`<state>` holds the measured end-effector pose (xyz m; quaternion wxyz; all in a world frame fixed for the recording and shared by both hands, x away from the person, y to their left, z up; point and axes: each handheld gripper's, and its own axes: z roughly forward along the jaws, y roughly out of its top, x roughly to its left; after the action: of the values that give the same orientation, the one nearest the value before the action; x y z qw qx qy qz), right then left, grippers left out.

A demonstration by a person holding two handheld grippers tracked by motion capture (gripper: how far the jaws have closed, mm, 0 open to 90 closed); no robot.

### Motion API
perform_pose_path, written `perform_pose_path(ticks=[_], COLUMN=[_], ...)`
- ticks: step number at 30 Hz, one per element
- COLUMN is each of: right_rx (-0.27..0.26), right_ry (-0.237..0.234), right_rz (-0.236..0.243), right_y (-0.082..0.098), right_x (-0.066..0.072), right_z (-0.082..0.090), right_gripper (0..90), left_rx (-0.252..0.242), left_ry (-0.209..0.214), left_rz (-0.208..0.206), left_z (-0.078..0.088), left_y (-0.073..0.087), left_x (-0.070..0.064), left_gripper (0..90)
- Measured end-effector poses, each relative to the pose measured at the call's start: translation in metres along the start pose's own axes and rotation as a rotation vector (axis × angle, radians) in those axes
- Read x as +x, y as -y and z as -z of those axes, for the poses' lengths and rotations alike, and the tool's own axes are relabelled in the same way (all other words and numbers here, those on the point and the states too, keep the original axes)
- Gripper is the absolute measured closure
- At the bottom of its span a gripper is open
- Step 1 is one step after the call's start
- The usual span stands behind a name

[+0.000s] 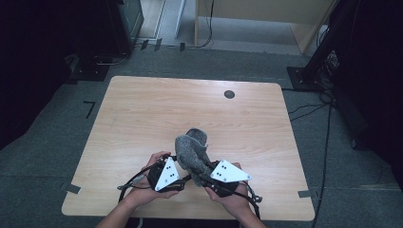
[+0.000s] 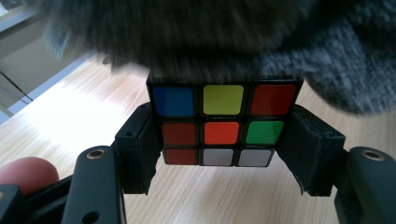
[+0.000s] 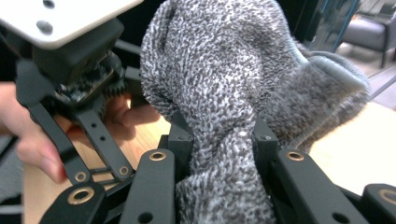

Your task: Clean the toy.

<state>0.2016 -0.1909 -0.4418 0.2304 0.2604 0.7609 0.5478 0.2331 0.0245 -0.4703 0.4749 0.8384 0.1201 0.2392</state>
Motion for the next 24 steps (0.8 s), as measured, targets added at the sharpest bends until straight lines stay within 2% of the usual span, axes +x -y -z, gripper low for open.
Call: perform_pose_path(ticks=[1, 4, 6, 7, 10, 11, 12, 13, 14, 16, 18, 20, 22, 23, 24], right_rx=[0.004, 0.004, 0.0, -0.004, -0.011, -0.002, 0.002, -0.003, -0.006, 0.001, 0.0, -0.012, -0.009, 0.003, 0.01], right_ry=[0.014, 0.09, 0.095, 0.085, 0.007, 0.02, 0.028, 0.022, 0.037, 0.102, 0.121, 0.085, 0.043, 0.047, 0.055], right_rz=[-0.003, -0.073, -0.082, -0.064, 0.017, 0.045, 0.047, 0.023, -0.003, -0.046, -0.077, -0.032, 0.045, 0.082, 0.098], right_y=[0.0, 0.003, 0.004, 0.003, 0.001, 0.001, 0.0, 0.0, 0.001, 0.003, 0.004, 0.002, 0.001, 0.001, 0.0], right_x=[-0.002, -0.017, -0.017, -0.013, 0.006, 0.011, 0.011, 0.007, 0.001, -0.011, -0.017, -0.007, 0.01, 0.017, 0.02], right_z=[0.001, 0.005, 0.005, 0.004, -0.004, -0.005, -0.006, -0.005, -0.003, 0.001, 0.003, 0.001, -0.004, -0.006, -0.007], right_gripper=[69.9, 70.0, 70.0, 69.8, 69.0, 69.0, 69.1, 69.2, 69.4, 69.5, 69.5, 69.1, 69.0, 68.9, 69.0], left_rx=[-0.007, -0.014, -0.008, 0.0, 0.01, 0.008, 0.003, -0.001, -0.005, -0.013, -0.017, -0.009, 0.004, 0.007, 0.0], left_ry=[0.002, -0.005, -0.01, -0.012, -0.021, -0.021, -0.017, -0.015, -0.016, -0.013, -0.013, -0.013, -0.014, -0.012, -0.011], left_rz=[0.008, 0.021, 0.022, 0.02, 0.01, 0.011, 0.016, 0.019, 0.021, 0.033, 0.036, 0.027, 0.01, 0.002, 0.01], left_z=[0.001, 0.002, 0.001, 0.0, -0.002, -0.002, -0.001, 0.0, 0.001, 0.001, 0.001, -0.001, -0.001, -0.001, 0.0], left_y=[0.0, 0.0, 0.0, 0.0, 0.0, 0.0, 0.001, 0.001, 0.001, 0.001, 0.0, 0.0, 0.001, 0.002, 0.002], left_x=[0.001, 0.004, 0.003, 0.003, 0.001, 0.001, 0.001, 0.002, 0.003, 0.004, 0.004, 0.003, 0.001, 0.001, 0.001], left_gripper=[34.7, 34.6, 34.6, 34.6, 34.6, 34.6, 34.6, 34.6, 34.6, 34.6, 34.6, 34.6, 34.6, 34.6, 34.6])
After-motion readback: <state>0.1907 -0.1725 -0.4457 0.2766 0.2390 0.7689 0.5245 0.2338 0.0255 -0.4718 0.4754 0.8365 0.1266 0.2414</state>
